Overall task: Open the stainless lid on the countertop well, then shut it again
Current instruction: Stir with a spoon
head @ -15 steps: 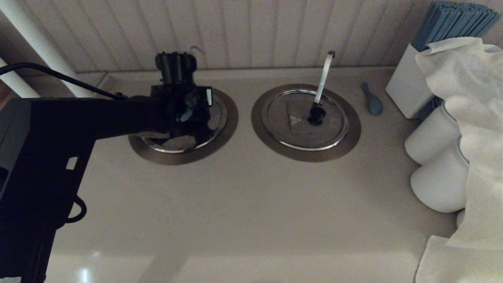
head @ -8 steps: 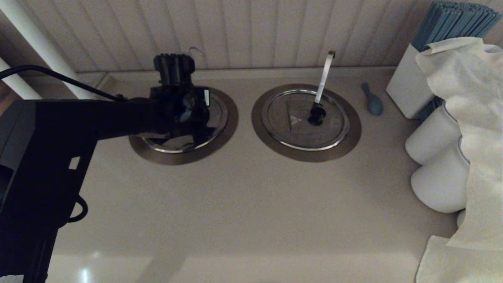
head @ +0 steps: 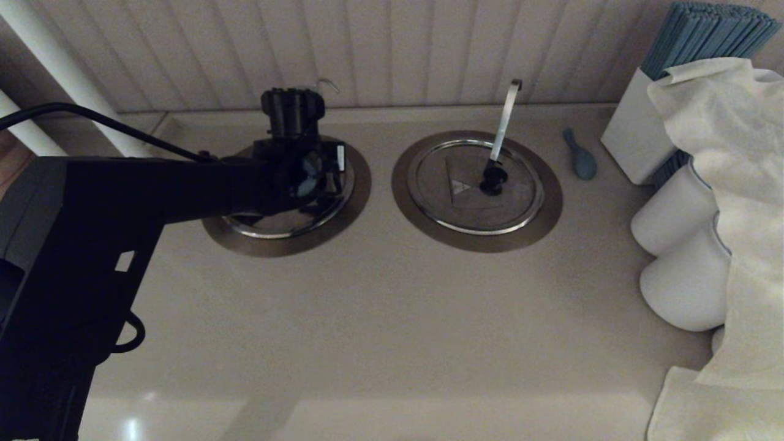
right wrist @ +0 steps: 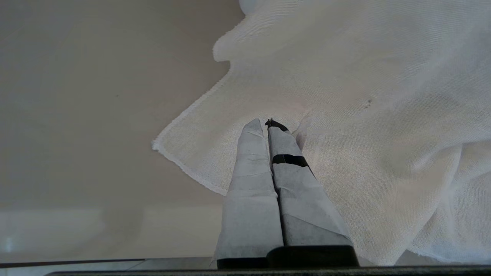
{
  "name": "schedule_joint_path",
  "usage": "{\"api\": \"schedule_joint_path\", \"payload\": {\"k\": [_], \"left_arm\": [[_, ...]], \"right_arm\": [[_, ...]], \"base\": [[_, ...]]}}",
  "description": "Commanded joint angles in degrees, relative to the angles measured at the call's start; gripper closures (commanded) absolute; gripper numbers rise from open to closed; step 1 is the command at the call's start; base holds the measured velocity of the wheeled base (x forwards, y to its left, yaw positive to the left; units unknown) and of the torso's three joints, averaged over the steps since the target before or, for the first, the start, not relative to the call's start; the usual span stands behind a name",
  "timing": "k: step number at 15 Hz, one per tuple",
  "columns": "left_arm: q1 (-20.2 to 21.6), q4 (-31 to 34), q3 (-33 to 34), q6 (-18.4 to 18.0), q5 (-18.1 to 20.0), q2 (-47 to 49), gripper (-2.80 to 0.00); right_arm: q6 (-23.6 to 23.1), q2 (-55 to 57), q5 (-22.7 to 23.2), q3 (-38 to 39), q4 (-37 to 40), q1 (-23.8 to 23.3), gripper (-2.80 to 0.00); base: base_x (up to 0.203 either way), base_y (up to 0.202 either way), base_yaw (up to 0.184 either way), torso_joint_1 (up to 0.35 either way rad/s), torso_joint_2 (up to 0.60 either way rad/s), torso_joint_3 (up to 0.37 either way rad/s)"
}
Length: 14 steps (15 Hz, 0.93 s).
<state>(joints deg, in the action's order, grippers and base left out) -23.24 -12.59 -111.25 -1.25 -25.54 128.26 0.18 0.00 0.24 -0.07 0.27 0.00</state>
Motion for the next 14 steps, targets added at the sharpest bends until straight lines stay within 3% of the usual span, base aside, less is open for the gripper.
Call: {"api": "schedule_joint_path", "payload": {"k": [1,11,12,13,14], "left_arm": [[-0.1,-0.1,0.1,0.0,-0.3,0.1,0.0],[1.4,-0.1,-1.0,-0.5,-1.7,0.2,0.0],[1.3,-0.1,-1.0,-0.5,-1.8,0.2,-1.69],[1.4,-0.1,-0.9,-0.6,-1.8,0.3,-2.8],[1.4,-0.1,-0.9,-0.6,-1.8,0.3,-2.8]], "right_arm": [[0.0,0.1,0.0,0.0,0.0,0.0,0.0],[0.0,0.1,0.0,0.0,0.0,0.0,0.0],[0.0,0.1,0.0,0.0,0.0,0.0,0.0],[0.0,0.1,0.0,0.0,0.0,0.0,0.0],[0.0,0.1,0.0,0.0,0.0,0.0,0.0]], "base": [[0.0,0.0,0.0,0.0,0.0,0.0],[0.0,0.0,0.0,0.0,0.0,0.0],[0.0,0.0,0.0,0.0,0.0,0.0],[0.0,0.0,0.0,0.0,0.0,0.0],[0.0,0.0,0.0,0.0,0.0,0.0]]}}
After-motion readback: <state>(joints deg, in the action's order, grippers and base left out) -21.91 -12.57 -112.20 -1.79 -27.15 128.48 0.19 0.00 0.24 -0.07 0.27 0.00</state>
